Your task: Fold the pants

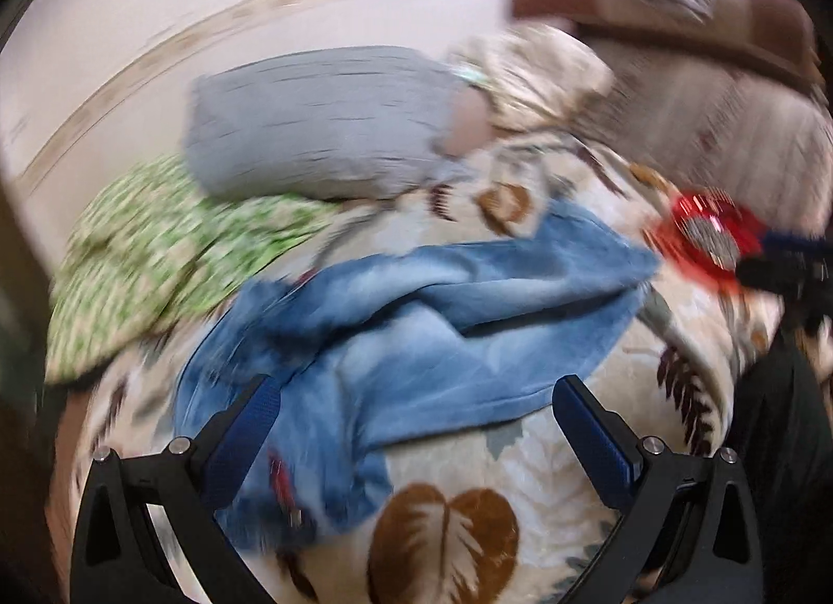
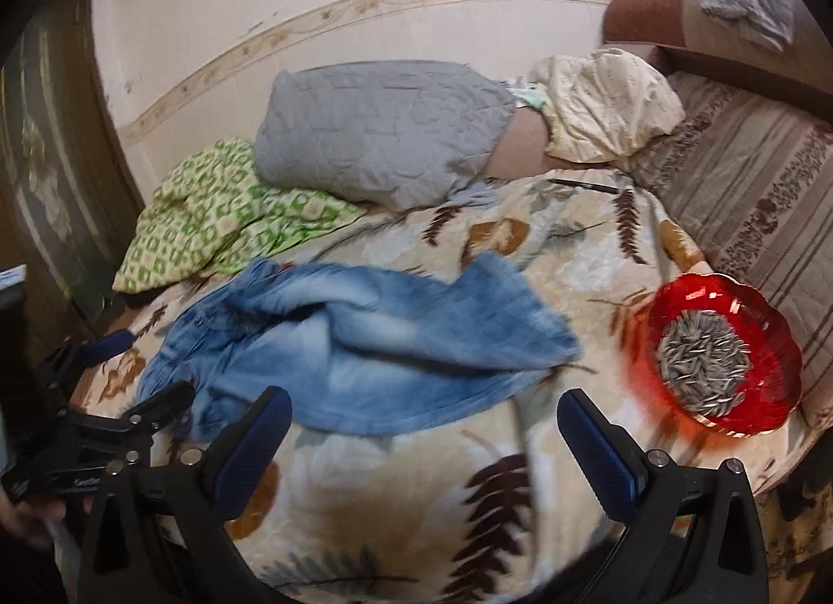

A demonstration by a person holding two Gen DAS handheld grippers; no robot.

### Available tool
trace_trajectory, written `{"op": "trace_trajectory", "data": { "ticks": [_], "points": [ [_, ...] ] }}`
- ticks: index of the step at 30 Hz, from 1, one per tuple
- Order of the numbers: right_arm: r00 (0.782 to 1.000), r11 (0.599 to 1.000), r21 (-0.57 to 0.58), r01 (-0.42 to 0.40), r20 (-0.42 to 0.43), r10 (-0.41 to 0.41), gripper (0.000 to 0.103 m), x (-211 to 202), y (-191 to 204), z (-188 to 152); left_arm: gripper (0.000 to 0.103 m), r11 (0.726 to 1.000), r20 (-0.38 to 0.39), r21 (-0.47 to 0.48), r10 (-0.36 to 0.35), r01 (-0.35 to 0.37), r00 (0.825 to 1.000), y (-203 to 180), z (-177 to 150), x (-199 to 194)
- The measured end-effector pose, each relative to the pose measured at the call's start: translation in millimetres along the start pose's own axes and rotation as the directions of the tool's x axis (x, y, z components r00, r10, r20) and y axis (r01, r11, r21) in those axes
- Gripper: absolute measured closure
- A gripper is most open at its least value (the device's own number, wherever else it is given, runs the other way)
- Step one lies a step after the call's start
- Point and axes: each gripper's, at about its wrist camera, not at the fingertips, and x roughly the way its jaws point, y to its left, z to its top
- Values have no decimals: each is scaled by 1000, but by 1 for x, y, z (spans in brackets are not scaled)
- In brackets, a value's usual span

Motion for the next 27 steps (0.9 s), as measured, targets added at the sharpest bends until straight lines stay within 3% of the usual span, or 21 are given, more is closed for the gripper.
{"op": "trace_trajectory", "data": {
  "ticks": [4, 8, 13, 16, 20, 23, 24, 26, 27],
  "points": [
    [999, 999, -52, 10, -43, -12, 0, 14, -37, 13, 0, 971, -46, 204, -115, 122, 992, -19, 29, 33],
    [991, 981, -188, 54, -107, -76, 0, 34, -53, 21, 0, 913, -42, 384, -128, 134, 991, -42, 49, 62],
    [982, 951, -305, 46, -163, -100, 1, 65, -66, 26, 0, 831, -154, 519, -140, 200, 978, -63, 64, 115],
    [968, 920, -391, 12, -227, -109, 14, 96, -68, 24, 0, 778, -197, 584, -138, 230, 970, -75, 64, 139],
    [943, 892, -451, -25, -307, -129, 43, 133, -74, 19, 0, 754, -229, 611, -123, 241, 966, -84, 66, 160],
    [929, 880, -470, -67, -352, -117, 48, 154, -77, 17, 3, 732, -252, 629, -129, 264, 959, -90, 63, 169],
    [926, 875, -478, -78, -359, -114, 50, 159, -76, 17, 13, 723, -267, 635, -124, 271, 956, -91, 61, 172],
    [917, 863, -494, -103, -383, -110, 69, 167, -74, 15, 70, 708, -329, 645, -82, 287, 941, -94, 56, 188],
    [912, 864, -491, -114, -397, -105, 72, 171, -73, 15, 96, 712, -358, 637, -65, 295, 931, -94, 53, 194]
  ]
}}
